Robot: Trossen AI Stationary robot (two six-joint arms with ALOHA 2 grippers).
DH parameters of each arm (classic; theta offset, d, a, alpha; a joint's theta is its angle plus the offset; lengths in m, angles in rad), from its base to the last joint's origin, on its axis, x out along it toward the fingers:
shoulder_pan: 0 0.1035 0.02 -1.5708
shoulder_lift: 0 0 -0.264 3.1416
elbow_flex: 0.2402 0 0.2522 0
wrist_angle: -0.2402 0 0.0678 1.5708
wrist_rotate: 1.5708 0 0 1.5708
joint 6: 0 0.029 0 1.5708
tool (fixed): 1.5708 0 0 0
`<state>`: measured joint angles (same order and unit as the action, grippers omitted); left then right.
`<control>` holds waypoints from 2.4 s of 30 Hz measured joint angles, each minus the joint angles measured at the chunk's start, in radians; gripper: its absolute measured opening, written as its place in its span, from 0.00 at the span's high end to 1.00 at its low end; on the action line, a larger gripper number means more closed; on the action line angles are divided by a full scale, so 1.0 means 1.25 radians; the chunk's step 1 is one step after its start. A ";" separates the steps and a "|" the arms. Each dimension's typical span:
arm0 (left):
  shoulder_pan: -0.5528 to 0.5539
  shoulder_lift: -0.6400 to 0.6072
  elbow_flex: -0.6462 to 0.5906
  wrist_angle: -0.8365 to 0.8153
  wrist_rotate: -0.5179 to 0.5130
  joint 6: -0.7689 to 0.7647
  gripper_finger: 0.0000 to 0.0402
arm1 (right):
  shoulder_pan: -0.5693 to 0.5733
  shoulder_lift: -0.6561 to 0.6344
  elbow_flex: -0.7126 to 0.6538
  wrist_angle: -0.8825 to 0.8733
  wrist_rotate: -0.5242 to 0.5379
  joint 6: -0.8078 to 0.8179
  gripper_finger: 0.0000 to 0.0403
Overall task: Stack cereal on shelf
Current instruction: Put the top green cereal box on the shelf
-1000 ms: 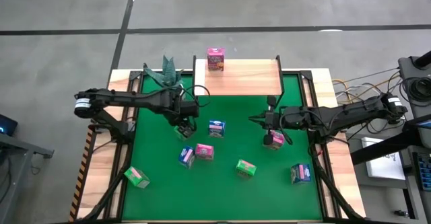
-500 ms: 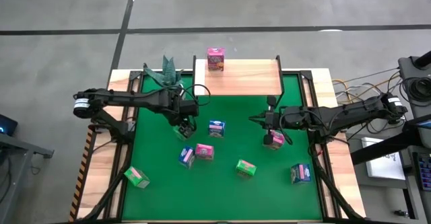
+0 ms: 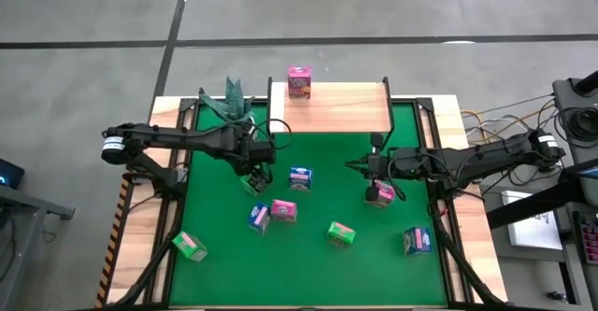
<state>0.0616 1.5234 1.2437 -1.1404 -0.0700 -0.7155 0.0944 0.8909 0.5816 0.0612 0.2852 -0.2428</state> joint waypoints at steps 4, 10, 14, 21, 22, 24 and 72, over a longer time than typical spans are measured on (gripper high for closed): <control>-0.002 0.001 -0.030 0.031 0.000 0.000 0.38 | 0.000 0.000 0.000 0.000 0.001 0.000 0.98; -0.012 0.001 -0.039 0.047 -0.030 0.001 0.40 | 0.000 0.000 0.000 0.000 0.002 0.000 0.98; -0.022 0.001 -0.038 0.048 -0.030 0.000 0.45 | 0.000 0.000 0.000 0.000 0.002 0.000 0.98; -0.029 0.001 -0.039 0.049 -0.030 -0.003 0.54 | 0.000 0.000 0.000 0.000 0.002 0.007 0.98; -0.029 0.001 -0.039 0.049 -0.030 -0.003 0.55 | 0.000 0.000 0.000 0.000 0.002 0.007 0.98; -0.029 0.001 -0.039 0.051 -0.030 -0.003 0.56 | 0.000 0.000 0.000 0.000 0.002 0.007 0.98; 0.152 0.378 0.813 0.144 -0.122 0.663 0.60 | 0.122 -0.169 -0.007 -0.167 -0.081 0.091 0.98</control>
<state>0.2511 1.9961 2.2599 -0.9604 -0.2224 0.1138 0.2466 0.6792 0.5728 -0.1470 0.1833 -0.1292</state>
